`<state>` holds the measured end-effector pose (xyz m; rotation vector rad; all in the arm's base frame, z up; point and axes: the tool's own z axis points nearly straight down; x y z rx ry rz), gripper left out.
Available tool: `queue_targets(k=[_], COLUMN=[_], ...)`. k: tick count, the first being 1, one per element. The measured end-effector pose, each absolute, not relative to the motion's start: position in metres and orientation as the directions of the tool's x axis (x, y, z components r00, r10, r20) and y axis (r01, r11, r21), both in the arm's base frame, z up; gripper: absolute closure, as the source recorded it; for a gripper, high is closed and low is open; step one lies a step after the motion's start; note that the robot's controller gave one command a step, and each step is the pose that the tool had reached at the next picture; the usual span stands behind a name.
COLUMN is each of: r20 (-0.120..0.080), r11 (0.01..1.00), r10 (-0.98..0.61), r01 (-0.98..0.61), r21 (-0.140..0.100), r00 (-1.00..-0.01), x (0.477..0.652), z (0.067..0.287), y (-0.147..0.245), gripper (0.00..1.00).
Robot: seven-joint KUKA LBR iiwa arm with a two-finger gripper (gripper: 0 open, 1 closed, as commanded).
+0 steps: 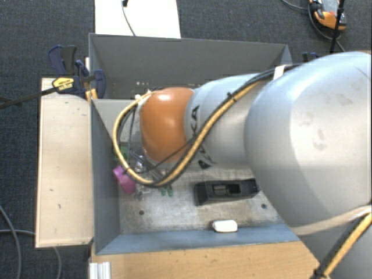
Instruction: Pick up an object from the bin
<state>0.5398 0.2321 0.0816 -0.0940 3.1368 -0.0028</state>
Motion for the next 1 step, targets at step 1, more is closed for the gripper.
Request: queue_targets(k=[1], r20=[-0.006], r11=[1.0], r10=[0.013], r01=[0.013], r21=[0.003], r00=[-1.0], x=[0.547], z=[0.0723], y=[0.1911], gripper=[1.0])
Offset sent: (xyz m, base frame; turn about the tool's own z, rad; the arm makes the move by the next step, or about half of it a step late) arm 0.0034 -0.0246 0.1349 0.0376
